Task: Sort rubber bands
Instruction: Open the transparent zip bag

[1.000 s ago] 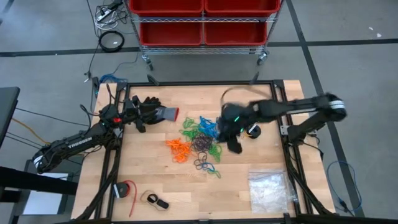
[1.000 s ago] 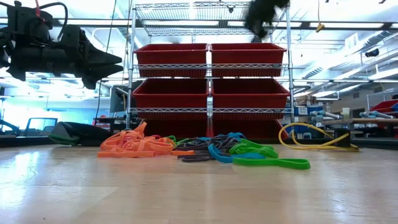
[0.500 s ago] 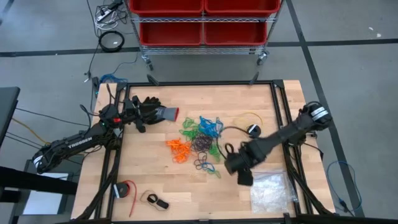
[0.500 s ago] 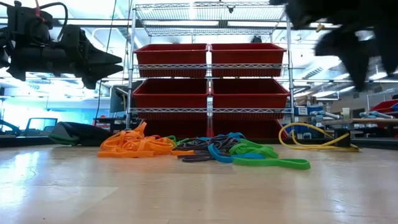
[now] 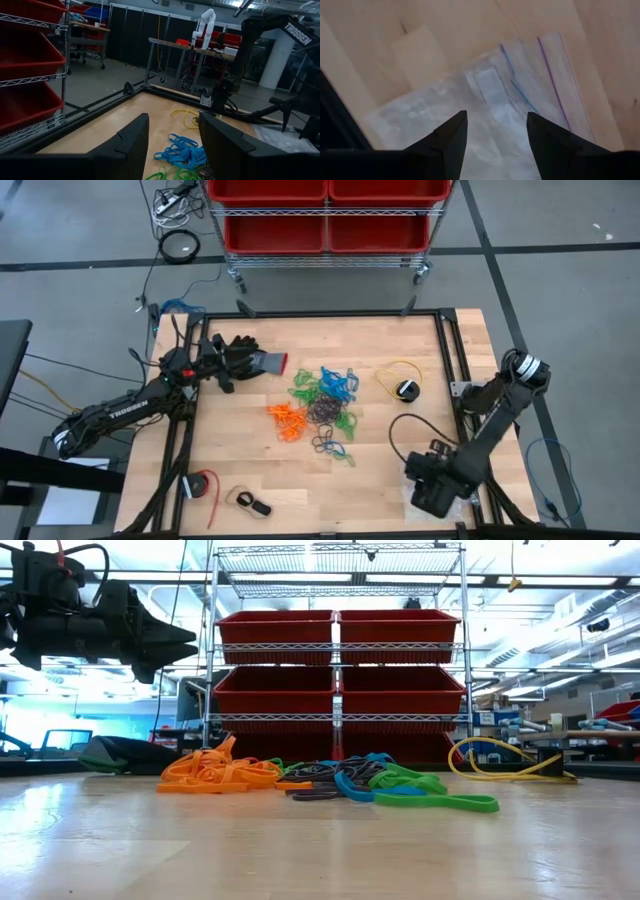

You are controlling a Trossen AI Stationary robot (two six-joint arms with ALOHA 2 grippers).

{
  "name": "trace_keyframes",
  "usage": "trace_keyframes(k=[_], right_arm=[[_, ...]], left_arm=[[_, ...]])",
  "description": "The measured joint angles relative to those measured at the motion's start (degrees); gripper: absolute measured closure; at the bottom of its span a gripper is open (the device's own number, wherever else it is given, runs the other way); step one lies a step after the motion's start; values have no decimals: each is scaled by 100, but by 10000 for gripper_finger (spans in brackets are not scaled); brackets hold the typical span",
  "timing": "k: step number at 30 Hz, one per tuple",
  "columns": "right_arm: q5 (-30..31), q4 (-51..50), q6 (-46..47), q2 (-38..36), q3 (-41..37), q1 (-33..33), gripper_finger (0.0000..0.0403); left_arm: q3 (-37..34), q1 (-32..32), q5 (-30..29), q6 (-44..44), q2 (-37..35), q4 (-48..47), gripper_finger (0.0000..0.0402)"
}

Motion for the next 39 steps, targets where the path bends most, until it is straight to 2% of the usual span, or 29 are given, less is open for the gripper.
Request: trace_keyframes(k=[5,11,14,16,19,20,25,32,36,39], right_arm=[[262,432,516,0,-667,415,211],[349,1475,759,-24,-1492,436,212],[289,1441,831,-29,-1564,384,239],[284,1374,682,-25,-1498,363,283],[200,1371,354,3,-1282,315,373],[189,1339,279,9,-1173,300,387],[186,558,6,9,-537,209,395],[639,-807,-465,9,323,52,400],[1311,-730,-1130,9,502,-229,401],[1908,-211,-2255,9,582,-630,402]], left_arm=[[0,0,-1,-1,0,0,220],[0,1,1,0,0,0,220],[1,0,0,0,0,-1,220],[2,1,-1,0,0,0,220],[0,0,1,-1,0,-2,220],[1,-1,-1,0,0,-1,220],[1,-1,-1,-1,2,2,220],[1,-1,0,0,2,0,220],[0,0,0,-1,1,0,220],[1,0,1,-1,2,-2,220]])
